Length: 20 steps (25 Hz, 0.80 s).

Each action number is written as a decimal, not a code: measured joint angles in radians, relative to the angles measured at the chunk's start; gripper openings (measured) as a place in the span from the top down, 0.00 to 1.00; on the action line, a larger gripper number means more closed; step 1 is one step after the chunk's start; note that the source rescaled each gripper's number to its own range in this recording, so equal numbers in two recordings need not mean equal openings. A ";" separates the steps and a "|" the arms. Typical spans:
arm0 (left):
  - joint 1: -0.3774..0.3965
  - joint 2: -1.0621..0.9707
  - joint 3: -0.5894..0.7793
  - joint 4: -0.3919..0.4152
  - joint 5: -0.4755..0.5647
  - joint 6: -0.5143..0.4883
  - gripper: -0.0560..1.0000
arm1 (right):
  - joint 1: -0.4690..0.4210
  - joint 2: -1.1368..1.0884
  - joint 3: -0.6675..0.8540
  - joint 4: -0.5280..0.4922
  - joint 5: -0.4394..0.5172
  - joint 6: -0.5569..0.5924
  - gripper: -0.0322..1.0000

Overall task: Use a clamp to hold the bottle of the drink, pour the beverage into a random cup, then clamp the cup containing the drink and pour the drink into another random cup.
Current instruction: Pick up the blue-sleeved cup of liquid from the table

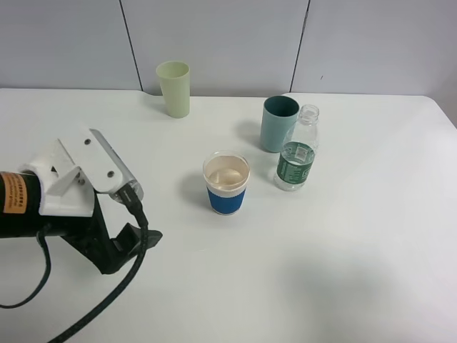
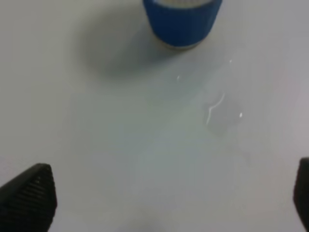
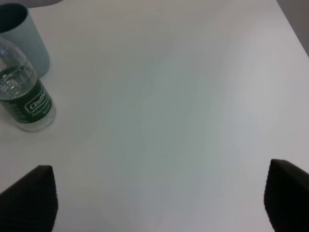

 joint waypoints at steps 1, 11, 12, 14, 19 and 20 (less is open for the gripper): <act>-0.001 0.022 0.008 0.000 -0.044 0.000 0.00 | 0.000 0.000 0.000 0.000 0.000 0.000 0.33; -0.003 0.292 0.020 -0.001 -0.414 0.000 0.00 | 0.000 0.000 0.000 0.000 0.000 0.000 0.33; -0.003 0.323 0.022 0.002 -0.468 0.000 0.00 | 0.000 0.000 0.000 0.000 0.000 0.000 0.33; -0.003 0.363 0.022 0.021 -0.541 0.000 0.00 | 0.000 0.000 0.000 0.000 0.000 0.000 0.33; -0.003 0.443 0.021 0.081 -0.724 0.000 0.00 | 0.000 0.000 0.000 0.000 0.000 0.000 0.33; -0.003 0.457 0.021 0.086 -0.753 0.000 0.00 | 0.000 0.000 0.000 0.000 0.000 0.000 0.33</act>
